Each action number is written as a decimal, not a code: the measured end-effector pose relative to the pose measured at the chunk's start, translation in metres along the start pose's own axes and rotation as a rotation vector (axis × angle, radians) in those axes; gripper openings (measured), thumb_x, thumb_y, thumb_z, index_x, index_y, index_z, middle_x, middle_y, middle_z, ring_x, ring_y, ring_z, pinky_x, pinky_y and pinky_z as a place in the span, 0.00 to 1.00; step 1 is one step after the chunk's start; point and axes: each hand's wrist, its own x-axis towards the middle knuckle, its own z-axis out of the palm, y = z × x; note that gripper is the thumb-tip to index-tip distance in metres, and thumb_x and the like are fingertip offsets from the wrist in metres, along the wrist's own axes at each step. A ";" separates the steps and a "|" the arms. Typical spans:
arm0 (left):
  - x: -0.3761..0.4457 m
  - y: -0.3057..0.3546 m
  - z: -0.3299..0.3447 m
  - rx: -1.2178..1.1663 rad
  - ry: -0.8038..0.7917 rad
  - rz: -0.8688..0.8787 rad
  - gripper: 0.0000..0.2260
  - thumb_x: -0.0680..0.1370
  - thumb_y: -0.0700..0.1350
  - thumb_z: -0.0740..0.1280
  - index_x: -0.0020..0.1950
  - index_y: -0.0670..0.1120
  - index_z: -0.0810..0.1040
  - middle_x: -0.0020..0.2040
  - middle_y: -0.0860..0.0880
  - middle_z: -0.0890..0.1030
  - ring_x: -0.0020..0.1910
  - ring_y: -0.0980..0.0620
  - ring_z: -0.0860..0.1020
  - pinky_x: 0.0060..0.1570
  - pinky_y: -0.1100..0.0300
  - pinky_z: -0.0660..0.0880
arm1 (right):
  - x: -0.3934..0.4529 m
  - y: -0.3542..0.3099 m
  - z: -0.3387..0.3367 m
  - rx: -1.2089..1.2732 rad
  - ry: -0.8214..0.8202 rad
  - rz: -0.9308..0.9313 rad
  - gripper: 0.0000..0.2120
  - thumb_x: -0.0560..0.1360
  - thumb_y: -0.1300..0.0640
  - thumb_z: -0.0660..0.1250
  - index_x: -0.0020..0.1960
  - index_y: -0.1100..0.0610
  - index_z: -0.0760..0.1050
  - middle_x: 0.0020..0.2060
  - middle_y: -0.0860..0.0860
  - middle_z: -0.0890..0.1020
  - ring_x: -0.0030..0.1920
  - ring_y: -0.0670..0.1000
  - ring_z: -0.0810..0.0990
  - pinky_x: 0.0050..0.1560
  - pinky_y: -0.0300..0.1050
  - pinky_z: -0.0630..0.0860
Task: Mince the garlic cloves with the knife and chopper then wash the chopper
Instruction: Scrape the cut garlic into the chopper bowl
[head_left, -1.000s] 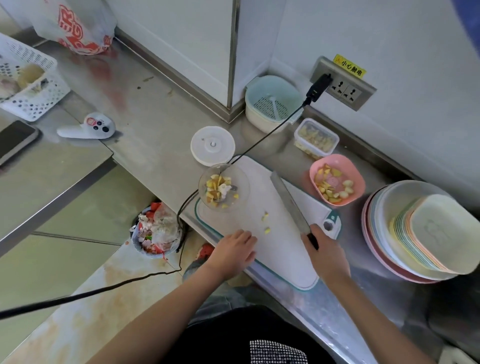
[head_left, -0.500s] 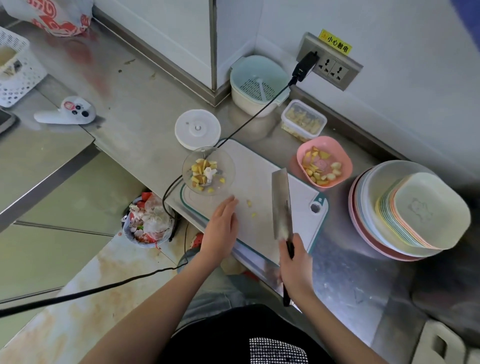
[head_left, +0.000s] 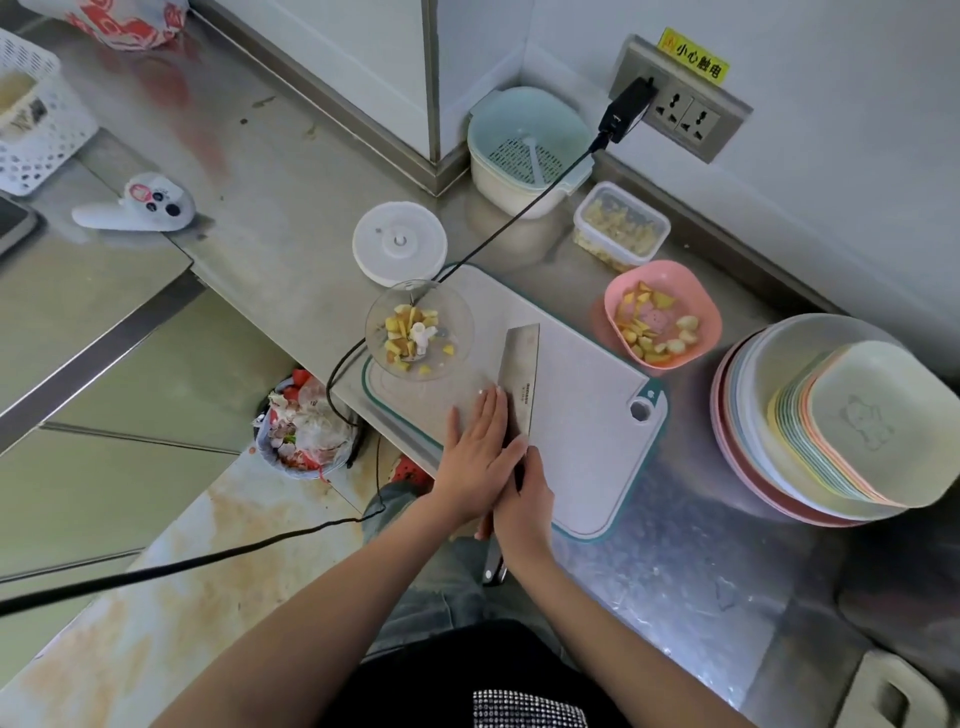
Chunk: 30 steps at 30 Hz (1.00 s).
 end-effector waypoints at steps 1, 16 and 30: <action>-0.001 0.001 -0.002 -0.035 -0.007 0.010 0.33 0.77 0.61 0.40 0.78 0.47 0.36 0.79 0.50 0.39 0.75 0.60 0.36 0.72 0.52 0.29 | 0.000 -0.002 0.000 0.010 0.009 -0.018 0.06 0.81 0.53 0.56 0.48 0.50 0.70 0.38 0.53 0.82 0.26 0.56 0.79 0.24 0.50 0.75; 0.001 -0.035 -0.104 0.109 0.500 -0.029 0.36 0.77 0.62 0.33 0.78 0.46 0.57 0.79 0.49 0.54 0.77 0.54 0.43 0.74 0.55 0.33 | 0.021 -0.094 0.021 -0.055 -0.057 -0.287 0.10 0.80 0.46 0.57 0.45 0.51 0.68 0.32 0.52 0.77 0.27 0.53 0.76 0.29 0.53 0.78; -0.012 -0.027 -0.040 0.307 0.136 0.169 0.13 0.80 0.51 0.61 0.58 0.43 0.70 0.54 0.46 0.73 0.53 0.46 0.75 0.44 0.56 0.68 | -0.001 0.008 -0.072 -0.295 0.080 -0.078 0.11 0.80 0.52 0.60 0.41 0.54 0.64 0.29 0.64 0.73 0.25 0.62 0.73 0.23 0.52 0.73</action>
